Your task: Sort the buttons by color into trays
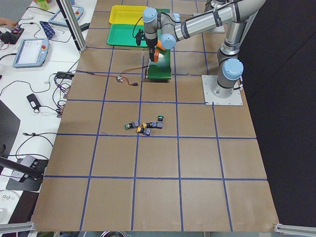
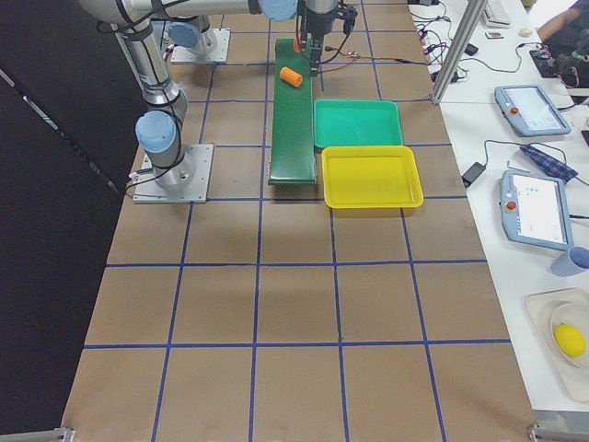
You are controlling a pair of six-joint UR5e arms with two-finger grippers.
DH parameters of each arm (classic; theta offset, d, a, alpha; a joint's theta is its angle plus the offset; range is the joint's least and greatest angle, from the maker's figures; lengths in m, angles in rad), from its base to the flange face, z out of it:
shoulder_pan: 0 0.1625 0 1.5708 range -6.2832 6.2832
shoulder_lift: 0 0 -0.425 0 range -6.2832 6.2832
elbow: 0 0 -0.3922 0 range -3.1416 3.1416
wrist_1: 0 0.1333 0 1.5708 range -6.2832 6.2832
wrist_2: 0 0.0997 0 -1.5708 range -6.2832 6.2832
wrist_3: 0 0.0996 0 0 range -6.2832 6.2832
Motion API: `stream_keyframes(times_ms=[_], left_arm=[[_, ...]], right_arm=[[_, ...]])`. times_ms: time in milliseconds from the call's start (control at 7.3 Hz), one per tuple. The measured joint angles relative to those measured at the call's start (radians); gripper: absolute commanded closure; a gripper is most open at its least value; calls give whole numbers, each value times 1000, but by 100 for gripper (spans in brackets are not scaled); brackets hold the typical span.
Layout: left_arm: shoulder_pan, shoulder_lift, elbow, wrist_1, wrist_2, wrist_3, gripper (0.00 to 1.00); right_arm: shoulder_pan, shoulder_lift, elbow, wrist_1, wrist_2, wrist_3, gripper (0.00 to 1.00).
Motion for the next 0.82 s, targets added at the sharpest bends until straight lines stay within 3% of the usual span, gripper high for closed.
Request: stream_keyframes(times_ms=[137,274,411,822], left_arm=[[-2,-3,-28,3,0,36,93],[-3,-7,-51,5,-9,26,34],[-5,-10,-64,6,-29,-11,0],[7,8,-61,6,-49,-44,0]], right_arm=[[0,0,0,0,0,0,0],[-1,0,0,0,0,0,0],[-1,0,0,0,0,-1,0],[-1,0,0,0,0,0,0]])
